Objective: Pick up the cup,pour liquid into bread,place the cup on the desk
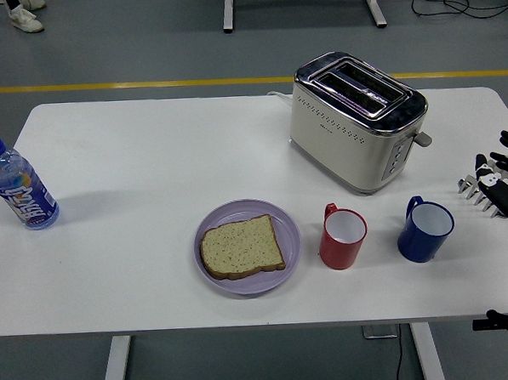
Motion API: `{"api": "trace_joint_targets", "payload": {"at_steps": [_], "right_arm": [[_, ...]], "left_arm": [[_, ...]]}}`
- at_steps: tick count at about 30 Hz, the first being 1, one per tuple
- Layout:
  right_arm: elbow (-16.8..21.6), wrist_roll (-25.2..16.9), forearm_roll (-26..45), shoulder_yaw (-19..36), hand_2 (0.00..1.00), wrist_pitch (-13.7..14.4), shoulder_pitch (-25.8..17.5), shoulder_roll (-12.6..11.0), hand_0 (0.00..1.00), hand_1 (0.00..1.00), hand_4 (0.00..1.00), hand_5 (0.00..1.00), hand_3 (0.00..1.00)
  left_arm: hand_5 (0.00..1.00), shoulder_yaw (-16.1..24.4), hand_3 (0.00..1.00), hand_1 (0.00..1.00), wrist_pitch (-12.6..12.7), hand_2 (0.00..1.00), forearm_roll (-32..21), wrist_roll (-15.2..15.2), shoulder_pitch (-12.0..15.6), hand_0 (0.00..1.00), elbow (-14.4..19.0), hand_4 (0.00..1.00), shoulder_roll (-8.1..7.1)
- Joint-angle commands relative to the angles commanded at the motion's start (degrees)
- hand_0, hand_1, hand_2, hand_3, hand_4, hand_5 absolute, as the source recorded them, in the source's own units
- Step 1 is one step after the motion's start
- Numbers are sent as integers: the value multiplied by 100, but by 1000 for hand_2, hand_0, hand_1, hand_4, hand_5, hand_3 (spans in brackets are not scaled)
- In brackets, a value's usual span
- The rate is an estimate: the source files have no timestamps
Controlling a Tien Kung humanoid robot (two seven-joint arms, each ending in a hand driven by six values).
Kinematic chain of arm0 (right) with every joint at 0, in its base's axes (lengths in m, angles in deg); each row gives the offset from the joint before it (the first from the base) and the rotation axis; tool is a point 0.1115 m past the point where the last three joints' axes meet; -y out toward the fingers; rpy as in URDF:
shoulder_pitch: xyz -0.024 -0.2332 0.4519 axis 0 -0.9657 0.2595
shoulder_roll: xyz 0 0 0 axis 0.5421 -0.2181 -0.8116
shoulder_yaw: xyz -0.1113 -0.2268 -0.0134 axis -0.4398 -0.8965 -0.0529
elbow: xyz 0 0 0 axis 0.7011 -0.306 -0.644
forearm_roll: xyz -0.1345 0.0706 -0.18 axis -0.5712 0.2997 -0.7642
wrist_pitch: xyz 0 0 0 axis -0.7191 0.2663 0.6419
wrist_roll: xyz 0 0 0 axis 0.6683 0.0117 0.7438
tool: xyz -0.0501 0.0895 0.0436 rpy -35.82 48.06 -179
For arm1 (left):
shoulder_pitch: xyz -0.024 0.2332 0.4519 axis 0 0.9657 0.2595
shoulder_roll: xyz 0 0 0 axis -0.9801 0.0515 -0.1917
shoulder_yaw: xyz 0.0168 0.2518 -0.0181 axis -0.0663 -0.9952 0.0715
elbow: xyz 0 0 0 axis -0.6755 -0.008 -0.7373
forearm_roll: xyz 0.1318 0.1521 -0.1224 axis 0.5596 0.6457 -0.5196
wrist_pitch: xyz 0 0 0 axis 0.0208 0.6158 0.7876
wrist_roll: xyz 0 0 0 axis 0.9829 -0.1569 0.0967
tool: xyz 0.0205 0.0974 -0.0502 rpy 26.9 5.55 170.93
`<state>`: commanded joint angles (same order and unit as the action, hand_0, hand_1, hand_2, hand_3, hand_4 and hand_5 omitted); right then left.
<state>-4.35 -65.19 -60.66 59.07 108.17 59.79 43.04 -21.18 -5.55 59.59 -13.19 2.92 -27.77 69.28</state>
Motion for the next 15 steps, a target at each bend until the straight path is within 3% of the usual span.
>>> {"api": "trace_joint_targets", "payload": {"at_steps": [3, 5, 6, 11, 12, 15], "right_arm": [[100, 14, 297, 92, 821, -189, -17, -8, 771, 747, 732, 206, 778], [159, 90, 555, 157, 821, -550, -23, -18, 771, 747, 732, 206, 778], [179, 125, 659, 176, 799, -714, -24, -24, 766, 746, 762, 315, 775], [271, 282, 937, 244, 799, -1371, -48, -27, 766, 746, 762, 315, 775], [284, 315, 986, 254, 785, -1493, -51, -27, 767, 747, 758, 386, 756], [285, 421, 1049, 267, 785, -1767, -48, -21, 767, 747, 758, 386, 756]], "left_arm": [[998, -48, 559, 697, -2, 702, -82, 36, -15, 687, 2, 250, -7], [998, -68, 559, 697, -2, 702, -113, 49, -33, 687, 1, 250, -13], [998, -76, 558, 697, -1, 701, -127, 54, -42, 687, 2, 251, -14], [998, -106, 558, 697, -3, 701, -187, 73, -58, 687, 2, 251, -14], [998, -102, 557, 697, -3, 700, -180, 70, -58, 687, 2, 251, -12], [998, -89, 557, 697, -4, 700, -158, 61, -54, 687, 2, 251, -11]]}}
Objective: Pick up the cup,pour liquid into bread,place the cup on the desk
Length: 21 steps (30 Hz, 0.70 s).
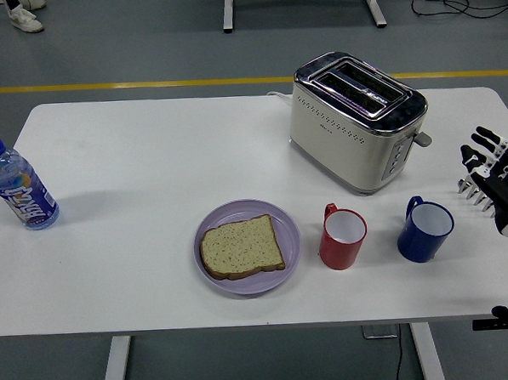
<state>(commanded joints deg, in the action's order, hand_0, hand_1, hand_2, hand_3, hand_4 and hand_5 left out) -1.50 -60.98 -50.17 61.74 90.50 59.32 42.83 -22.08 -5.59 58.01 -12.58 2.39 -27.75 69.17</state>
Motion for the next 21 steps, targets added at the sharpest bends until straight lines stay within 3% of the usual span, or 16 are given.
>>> {"api": "trace_joint_targets", "payload": {"at_steps": [9, 21], "right_arm": [[-107, 288, 156, 76, 769, -538, 49, 37, 765, 748, 751, 442, 734], [-170, 316, 259, 119, 758, -647, 127, 71, 767, 743, 744, 458, 721]], "left_arm": [[998, -42, 552, 696, -2, 700, -68, 31, -20, 686, 2, 252, -9], [998, -120, 552, 696, -1, 698, -208, 85, -92, 686, -2, 253, -16]]}}
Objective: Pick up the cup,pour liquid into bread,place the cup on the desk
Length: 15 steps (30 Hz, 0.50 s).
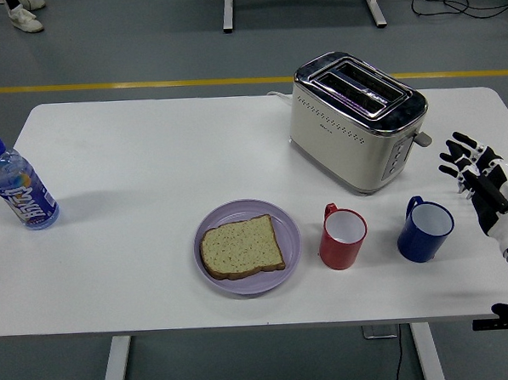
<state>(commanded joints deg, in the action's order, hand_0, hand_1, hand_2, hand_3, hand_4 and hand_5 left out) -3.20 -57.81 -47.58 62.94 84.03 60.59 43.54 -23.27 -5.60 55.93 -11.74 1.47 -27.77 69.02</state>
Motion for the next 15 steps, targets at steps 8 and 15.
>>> {"api": "trace_joint_targets", "payload": {"at_steps": [8, 15], "right_arm": [[-26, 8, 9, 9, 745, -14, 26, 15, 766, 731, 743, 461, 716], [-41, 8, 24, 4, 743, -17, 57, 21, 767, 729, 741, 462, 710]], "left_arm": [[998, 12, 553, 695, 2, 698, 18, -12, -15, 687, 0, 254, 2], [998, -4, 554, 696, 2, 699, -5, -7, -38, 686, 0, 254, -3]]}}
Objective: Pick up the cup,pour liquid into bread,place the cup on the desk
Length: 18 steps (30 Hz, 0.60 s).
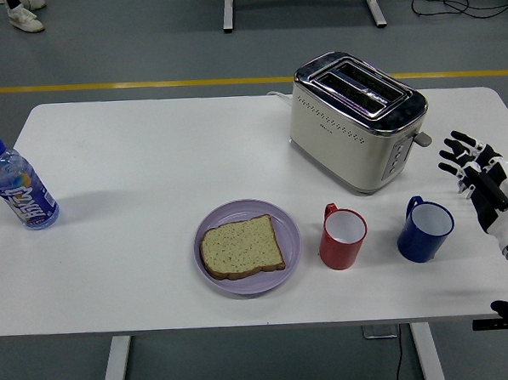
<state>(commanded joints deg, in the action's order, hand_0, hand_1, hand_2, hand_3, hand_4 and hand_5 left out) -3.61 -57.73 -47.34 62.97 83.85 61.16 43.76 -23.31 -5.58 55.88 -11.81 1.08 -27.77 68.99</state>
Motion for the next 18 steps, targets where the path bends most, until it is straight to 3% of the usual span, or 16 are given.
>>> {"api": "trace_joint_targets", "payload": {"at_steps": [18], "right_arm": [[-64, 1, 56, -37, 737, 13, -28, -4, 773, 728, 740, 465, 703]], "left_arm": [[998, 104, 555, 696, 6, 700, 179, -68, 40, 686, 1, 258, 11]]}}
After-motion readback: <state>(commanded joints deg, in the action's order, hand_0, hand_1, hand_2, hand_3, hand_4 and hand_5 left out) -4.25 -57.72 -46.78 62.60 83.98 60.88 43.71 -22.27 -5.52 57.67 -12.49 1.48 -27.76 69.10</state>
